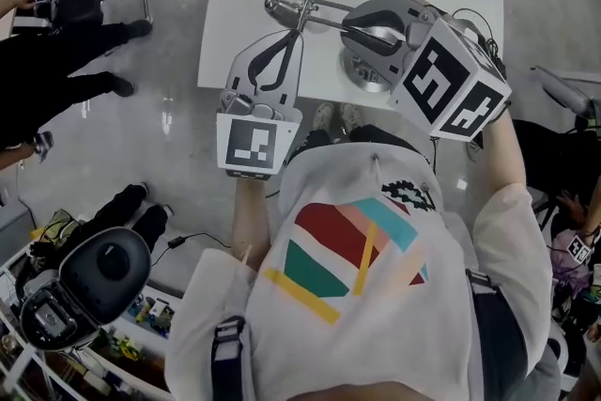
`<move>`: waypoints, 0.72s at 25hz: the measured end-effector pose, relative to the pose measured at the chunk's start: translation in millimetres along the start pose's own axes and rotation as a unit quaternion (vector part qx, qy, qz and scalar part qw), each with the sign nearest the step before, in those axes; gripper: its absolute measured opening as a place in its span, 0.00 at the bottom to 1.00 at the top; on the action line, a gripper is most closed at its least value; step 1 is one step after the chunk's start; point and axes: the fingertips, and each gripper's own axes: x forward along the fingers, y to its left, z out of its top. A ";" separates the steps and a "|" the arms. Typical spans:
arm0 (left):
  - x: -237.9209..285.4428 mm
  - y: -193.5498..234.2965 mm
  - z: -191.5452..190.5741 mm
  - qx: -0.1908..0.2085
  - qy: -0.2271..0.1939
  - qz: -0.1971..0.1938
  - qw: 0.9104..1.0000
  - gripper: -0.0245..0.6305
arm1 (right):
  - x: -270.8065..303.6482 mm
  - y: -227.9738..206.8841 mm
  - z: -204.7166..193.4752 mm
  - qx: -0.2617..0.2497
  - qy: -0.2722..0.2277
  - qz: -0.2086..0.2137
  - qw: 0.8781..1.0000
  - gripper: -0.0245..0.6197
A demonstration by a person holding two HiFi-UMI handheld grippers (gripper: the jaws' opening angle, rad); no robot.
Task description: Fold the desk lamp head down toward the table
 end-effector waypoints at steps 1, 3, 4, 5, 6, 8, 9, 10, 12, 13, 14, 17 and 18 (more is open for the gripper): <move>-0.8 2.2 -6.6 -0.024 -0.007 -0.003 1.000 0.11 | 2.2 1.1 1.7 -0.001 -0.005 -0.009 1.000 0.10; -3.2 6.7 -14.9 -0.072 -0.015 -0.005 0.997 0.11 | -6.7 -8.6 8.4 0.020 -0.038 -0.045 0.998 0.10; -5.1 9.9 -17.2 -0.087 -0.017 -0.002 0.996 0.11 | -17.2 -19.0 11.6 0.036 -0.063 -0.068 0.995 0.10; -7.4 14.1 -16.9 -0.096 -0.024 0.005 0.995 0.11 | -29.5 -30.2 14.1 0.048 -0.090 -0.088 0.991 0.10; -9.9 18.7 -13.4 -0.098 -0.038 0.012 0.994 0.11 | -42.2 -40.2 15.2 0.055 -0.117 -0.102 0.986 0.10; -12.8 21.5 0.1 -0.082 -0.069 -0.001 0.994 0.11 | -64.4 -53.2 9.3 0.063 -0.153 -0.125 0.978 0.10; -12.1 17.3 7.9 -0.066 -0.082 -0.023 0.994 0.11 | -72.0 -56.4 0.7 0.067 -0.157 -0.139 0.975 0.10; -10.0 10.3 14.1 -0.045 -0.091 -0.051 0.993 0.12 | -75.7 -57.3 -12.0 0.076 -0.151 -0.151 0.974 0.10; -2.7 -3.4 18.2 -0.003 -0.091 -0.102 0.991 0.29 | -72.8 -51.5 -43.2 0.121 -0.123 -0.159 0.972 0.10; 1.6 -6.6 19.5 0.008 -0.088 -0.118 0.989 0.29 | -69.3 -45.8 -57.4 0.147 -0.114 -0.156 0.970 0.11; 5.6 -8.2 22.2 0.019 -0.086 -0.130 0.988 0.30 | -66.7 -39.2 -69.5 0.168 -0.108 -0.151 0.968 0.10; 18.0 -19.7 24.2 0.126 -0.035 -0.174 0.976 0.29 | -71.3 -19.1 -94.6 0.203 -0.093 -0.132 0.966 0.10; 23.0 -25.5 22.1 0.167 -0.006 -0.189 0.968 0.29 | -75.7 -13.1 -100.4 0.208 -0.087 -0.124 0.966 0.10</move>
